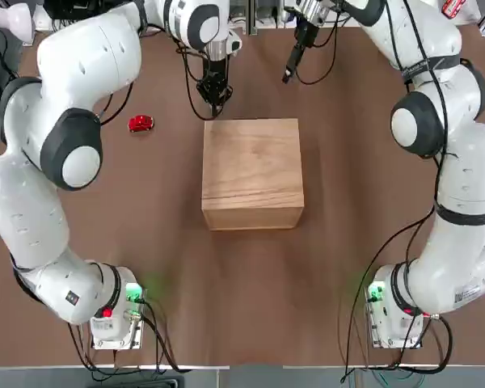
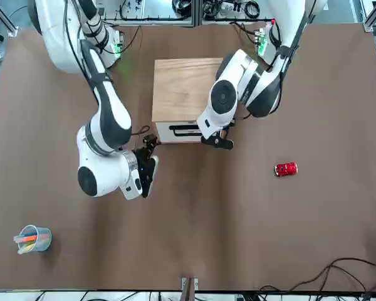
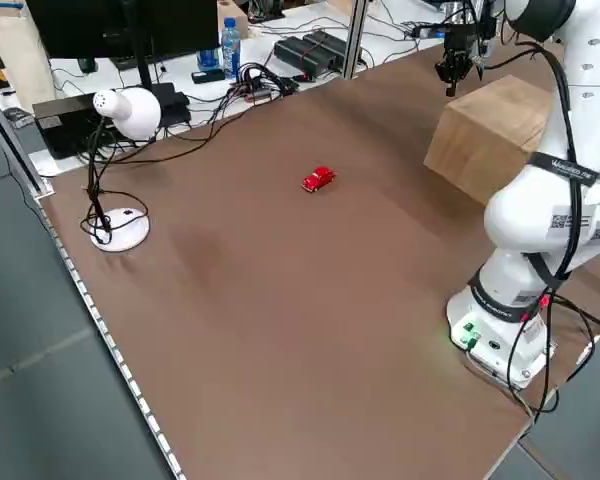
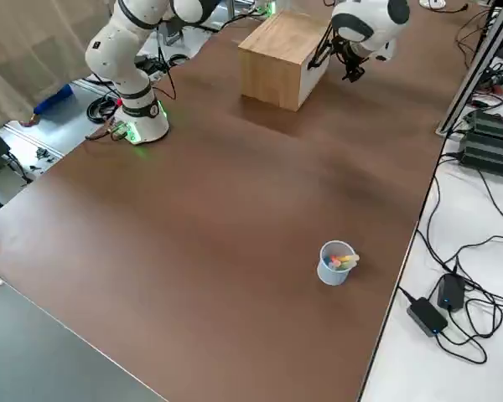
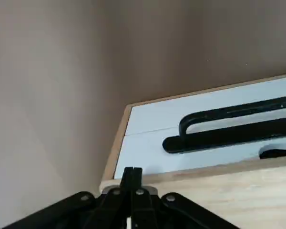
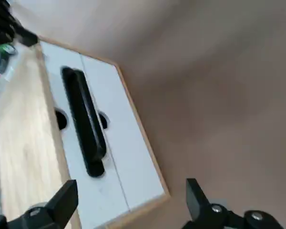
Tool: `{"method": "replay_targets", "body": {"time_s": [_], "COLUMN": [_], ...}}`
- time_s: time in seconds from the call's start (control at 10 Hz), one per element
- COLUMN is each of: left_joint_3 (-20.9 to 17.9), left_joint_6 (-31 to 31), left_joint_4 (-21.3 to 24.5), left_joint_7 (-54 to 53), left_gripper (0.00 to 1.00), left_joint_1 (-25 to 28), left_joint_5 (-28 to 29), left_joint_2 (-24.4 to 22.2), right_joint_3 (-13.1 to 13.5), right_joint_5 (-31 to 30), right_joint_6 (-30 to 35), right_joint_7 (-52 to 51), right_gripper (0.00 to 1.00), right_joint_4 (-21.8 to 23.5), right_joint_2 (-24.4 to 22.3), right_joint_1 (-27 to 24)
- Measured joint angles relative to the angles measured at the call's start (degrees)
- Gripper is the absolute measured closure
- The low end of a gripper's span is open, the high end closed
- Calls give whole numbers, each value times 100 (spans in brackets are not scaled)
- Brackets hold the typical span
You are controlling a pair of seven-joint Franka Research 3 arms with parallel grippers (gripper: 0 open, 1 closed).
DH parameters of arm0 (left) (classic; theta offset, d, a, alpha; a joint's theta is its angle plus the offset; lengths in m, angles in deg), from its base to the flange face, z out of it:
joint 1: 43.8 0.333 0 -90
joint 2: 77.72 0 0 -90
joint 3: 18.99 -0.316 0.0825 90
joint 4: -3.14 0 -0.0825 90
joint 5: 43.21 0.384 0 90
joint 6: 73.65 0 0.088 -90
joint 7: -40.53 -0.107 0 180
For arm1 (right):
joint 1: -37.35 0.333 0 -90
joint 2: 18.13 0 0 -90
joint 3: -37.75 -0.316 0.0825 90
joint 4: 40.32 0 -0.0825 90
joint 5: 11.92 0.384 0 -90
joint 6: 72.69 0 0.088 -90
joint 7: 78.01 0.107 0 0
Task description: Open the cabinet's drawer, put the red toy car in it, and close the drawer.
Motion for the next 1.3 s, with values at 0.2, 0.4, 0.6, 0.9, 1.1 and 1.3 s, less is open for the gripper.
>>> {"method": "replay_targets", "body": {"time_s": [0.2, 0.4, 0.6, 0.9, 1.1, 1.3], "left_joint_3": [0, 1, 4, 7, 9, 9], "left_joint_6": [-1, -3, -3, -3, -3, -3], "left_joint_4": [20, 68, 101, 102, 103, 104], "left_joint_7": [25, 30, 32, 33, 34, 34], "left_gripper": [99, 99, 98, 97, 97, 97], "left_joint_1": [-26, -27, -28, -28, -28, -28], "left_joint_5": [0, 0, 0, 0, 0, 0], "left_joint_2": [0, 0, -2, -2, -2, -3], "right_joint_3": [-48, -116, -133, -146, -145, -143], "right_joint_5": [440, 507, 601, 853, 1112, 1241], "right_joint_6": [-233, -354, -453, -720, -802, -802], "right_joint_7": [102, 386, 757, 1056, 1070, 1070], "right_gripper": [0, 0, 0, 0, 0, 0], "right_joint_4": [-6, -9, -9, -4, 3, 4], "right_joint_2": [176, 274, 352, 566, 719, 842], "right_joint_1": [-18, 79, 223, 574, 640, 638]}}
